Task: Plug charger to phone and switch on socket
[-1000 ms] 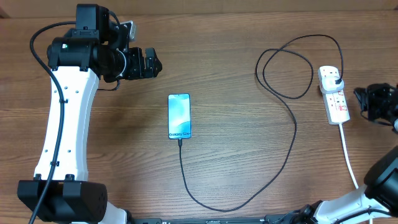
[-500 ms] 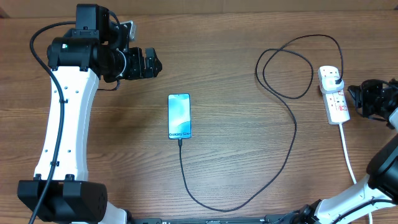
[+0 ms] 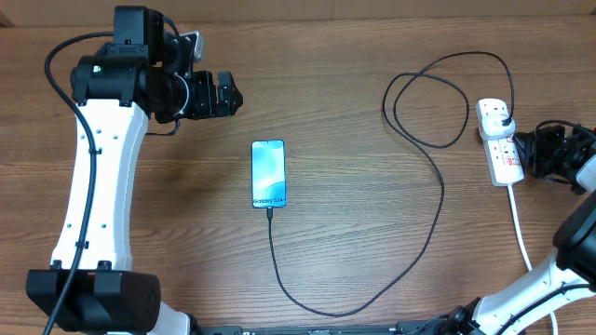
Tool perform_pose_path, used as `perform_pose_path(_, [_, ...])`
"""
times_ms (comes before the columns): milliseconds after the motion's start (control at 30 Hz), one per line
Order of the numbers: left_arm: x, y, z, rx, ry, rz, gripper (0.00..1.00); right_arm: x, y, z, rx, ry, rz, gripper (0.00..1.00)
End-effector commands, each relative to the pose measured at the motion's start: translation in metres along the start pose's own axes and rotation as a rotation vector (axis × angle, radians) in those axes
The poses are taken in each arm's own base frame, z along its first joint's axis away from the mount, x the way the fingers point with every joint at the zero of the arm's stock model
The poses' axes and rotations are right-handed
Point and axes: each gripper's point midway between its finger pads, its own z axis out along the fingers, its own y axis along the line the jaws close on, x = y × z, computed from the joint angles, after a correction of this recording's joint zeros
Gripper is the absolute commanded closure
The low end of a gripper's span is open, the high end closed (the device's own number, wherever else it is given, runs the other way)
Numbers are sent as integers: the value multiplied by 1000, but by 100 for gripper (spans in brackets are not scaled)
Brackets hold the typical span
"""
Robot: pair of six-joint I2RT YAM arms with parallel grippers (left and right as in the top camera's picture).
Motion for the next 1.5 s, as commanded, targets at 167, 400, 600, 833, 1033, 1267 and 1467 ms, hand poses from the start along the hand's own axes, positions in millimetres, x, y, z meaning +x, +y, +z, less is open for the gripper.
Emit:
perform_pose_path(167, [-3, 2, -2, -7, -11, -3, 0, -1, 6, 2, -36, 22, 17, 96])
perform_pose_path(400, [-3, 2, -2, -7, -11, -3, 0, 4, 3, 3, -26, 43, 34, 96])
perform_pose_path(600, [-3, 1, -3, -7, -11, -3, 0, 12, -4, 2, 2, 73, 67, 96])
perform_pose_path(833, [-3, 2, -2, -7, -11, -3, 0, 16, -7, 2, 13, 85, 79, 96])
perform_pose_path(1033, [-3, 1, -3, -7, -11, -3, 0, 13, -4, 2, 2, 74, 67, 96])
perform_pose_path(1267, [-3, 2, -2, -7, -11, -3, 0, 11, -3, 2, -2, 68, 49, 96])
perform_pose_path(1467, [-3, 2, -2, -7, -11, -3, 0, 10, -4, 3, 1, 63, 29, 96])
